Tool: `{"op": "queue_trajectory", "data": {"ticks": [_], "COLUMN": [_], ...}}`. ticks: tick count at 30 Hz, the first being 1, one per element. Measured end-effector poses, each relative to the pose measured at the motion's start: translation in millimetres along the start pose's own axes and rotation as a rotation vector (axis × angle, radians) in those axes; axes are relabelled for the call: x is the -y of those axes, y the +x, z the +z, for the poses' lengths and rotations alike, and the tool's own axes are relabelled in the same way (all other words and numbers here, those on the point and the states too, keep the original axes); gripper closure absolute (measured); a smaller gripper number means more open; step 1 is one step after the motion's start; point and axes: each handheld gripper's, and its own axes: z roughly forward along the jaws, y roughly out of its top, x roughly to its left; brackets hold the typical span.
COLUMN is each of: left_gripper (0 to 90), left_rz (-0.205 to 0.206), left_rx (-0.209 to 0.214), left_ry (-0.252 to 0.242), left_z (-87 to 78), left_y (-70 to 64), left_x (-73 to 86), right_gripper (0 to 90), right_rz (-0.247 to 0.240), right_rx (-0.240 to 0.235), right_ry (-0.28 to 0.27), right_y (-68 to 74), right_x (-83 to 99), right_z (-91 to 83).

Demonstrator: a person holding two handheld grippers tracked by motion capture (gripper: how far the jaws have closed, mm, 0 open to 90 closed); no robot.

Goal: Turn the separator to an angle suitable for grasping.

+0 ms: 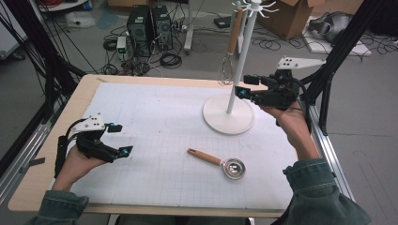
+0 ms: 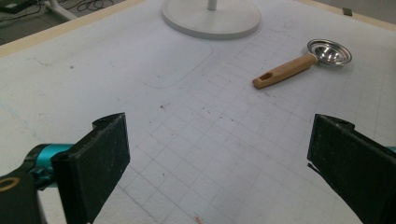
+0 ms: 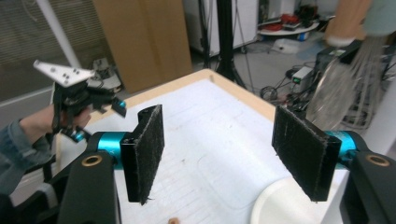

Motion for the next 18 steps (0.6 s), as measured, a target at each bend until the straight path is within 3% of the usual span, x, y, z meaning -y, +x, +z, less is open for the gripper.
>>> {"op": "queue_trajectory", "data": {"ticks": [8, 11, 18], "left_gripper": [6.2, 6.2, 6.2], "left_rz": [-0.010, 0.003, -0.005], "left_rx": [-0.003, 0.001, -0.007], "left_ry": [0.006, 0.019, 0.023], "left_z": [4.9, 7.1, 13.0], "left_y": [-1.1, -1.7, -2.4], "left_x": [1.4, 0.9, 2.9], "right_gripper": [30.3, 30.3, 30.0], "right_rz": [-0.020, -0.012, -0.015], "right_rx": [-0.020, -0.032, -0.025], "right_ry": [0.055, 0.056, 0.087], "right_y": [10.5, 14.5, 18.1], "right_x": [28.6, 42.5, 73.5], "right_z": [7.1, 7.9, 9.9]}}
